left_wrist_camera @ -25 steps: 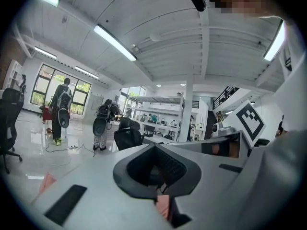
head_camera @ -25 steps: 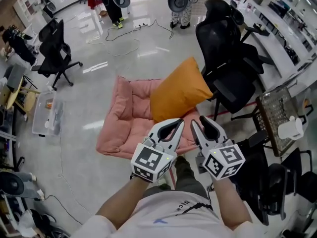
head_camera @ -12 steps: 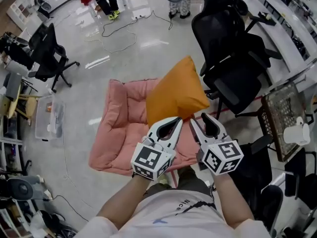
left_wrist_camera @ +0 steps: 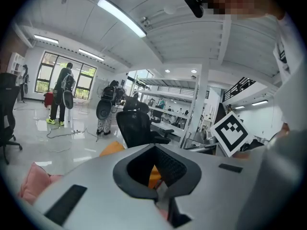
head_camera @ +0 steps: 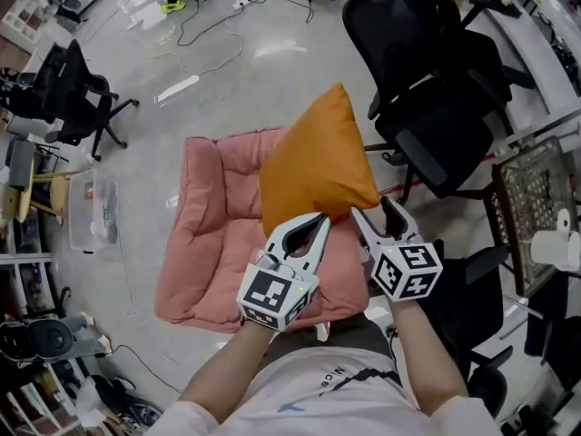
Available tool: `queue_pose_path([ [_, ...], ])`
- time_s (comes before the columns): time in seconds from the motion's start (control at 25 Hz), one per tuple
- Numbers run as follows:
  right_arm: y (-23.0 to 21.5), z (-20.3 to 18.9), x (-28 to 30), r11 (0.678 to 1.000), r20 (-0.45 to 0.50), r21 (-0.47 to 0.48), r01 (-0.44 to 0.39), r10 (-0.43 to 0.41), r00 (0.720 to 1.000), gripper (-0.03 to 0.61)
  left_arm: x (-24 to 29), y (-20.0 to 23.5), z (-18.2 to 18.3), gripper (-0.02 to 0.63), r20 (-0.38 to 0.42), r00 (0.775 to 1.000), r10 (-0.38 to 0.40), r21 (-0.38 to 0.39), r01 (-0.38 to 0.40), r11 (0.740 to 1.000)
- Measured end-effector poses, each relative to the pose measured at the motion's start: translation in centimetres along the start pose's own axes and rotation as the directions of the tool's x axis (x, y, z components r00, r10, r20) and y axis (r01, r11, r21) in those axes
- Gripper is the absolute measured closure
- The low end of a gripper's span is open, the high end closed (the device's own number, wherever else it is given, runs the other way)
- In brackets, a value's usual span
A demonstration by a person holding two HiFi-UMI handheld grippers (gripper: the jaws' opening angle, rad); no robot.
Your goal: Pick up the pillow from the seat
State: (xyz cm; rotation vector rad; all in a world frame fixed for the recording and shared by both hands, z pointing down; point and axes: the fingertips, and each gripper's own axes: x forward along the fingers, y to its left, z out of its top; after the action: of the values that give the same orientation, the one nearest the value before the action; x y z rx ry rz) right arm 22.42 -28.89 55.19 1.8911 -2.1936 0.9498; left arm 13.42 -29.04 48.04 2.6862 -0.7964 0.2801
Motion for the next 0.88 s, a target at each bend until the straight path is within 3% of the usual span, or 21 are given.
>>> queue_pose_path([
  [0.36, -5.0, -3.2, 5.8, 0.997, -0.098, 0.07, 0.015, -0.008, 0.995, 0.245, 3.3, 1.4, -2.2, 0.603, -0.079, 0.997, 0.01, -0.002, -0.01, 1.0],
  [0.88, -6.7, -6.5, 10.9, 0.992, -0.225, 0.127, -0.018, 0.046, 0.973, 0.181, 4.5, 3.5, -4.1, 0.603, -0.143, 0.989, 0.031, -0.04, -0.037, 0.999],
])
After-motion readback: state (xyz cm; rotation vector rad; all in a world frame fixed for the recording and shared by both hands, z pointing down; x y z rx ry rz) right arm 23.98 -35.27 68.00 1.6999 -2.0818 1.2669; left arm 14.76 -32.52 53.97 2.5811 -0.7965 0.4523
